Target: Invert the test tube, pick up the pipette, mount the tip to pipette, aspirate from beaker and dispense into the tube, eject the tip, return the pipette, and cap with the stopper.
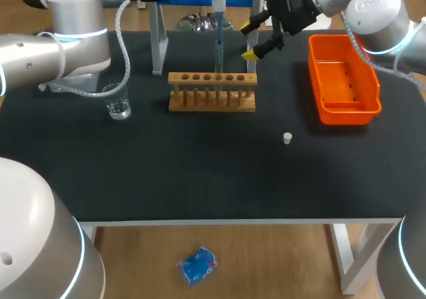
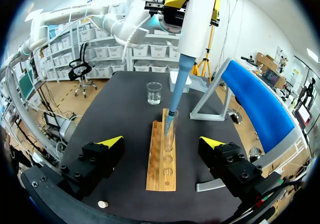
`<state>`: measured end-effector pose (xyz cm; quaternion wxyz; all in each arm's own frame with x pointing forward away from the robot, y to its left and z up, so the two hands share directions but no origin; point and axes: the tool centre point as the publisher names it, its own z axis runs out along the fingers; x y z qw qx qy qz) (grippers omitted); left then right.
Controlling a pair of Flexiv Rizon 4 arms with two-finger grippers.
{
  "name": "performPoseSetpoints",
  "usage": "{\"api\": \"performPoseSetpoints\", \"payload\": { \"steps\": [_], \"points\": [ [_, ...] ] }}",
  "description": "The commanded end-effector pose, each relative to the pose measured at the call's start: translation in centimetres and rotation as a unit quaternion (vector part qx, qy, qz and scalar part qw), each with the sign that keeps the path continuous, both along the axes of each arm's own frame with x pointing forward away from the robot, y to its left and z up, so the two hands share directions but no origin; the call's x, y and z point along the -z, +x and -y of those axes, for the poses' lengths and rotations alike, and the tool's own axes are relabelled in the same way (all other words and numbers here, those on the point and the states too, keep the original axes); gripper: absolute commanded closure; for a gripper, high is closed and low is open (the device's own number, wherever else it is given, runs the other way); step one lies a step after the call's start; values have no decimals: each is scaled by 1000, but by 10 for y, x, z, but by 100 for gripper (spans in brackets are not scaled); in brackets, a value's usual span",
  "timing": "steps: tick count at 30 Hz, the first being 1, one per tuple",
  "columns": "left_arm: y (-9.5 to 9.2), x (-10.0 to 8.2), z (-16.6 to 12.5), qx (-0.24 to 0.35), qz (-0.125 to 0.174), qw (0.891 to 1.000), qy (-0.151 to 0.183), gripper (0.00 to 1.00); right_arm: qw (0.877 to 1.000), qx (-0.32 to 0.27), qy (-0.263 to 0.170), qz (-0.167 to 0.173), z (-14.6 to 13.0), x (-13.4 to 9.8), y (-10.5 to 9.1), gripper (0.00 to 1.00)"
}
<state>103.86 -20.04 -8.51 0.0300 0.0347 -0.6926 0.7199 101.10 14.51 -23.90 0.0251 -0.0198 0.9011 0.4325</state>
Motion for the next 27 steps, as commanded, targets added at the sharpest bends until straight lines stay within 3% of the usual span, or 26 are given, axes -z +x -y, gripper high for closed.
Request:
{"api": "performPoseSetpoints", "payload": {
  "steps": [1,27],
  "points": [
    [1,2,1,1,0,1000,-2,100,1000,-1,-1,0,0,0,1,0],
    [-2,8,1,-4,-6,1000,-6,100,1000,-1,-1,0,0,0,1,0]
  ]
}}
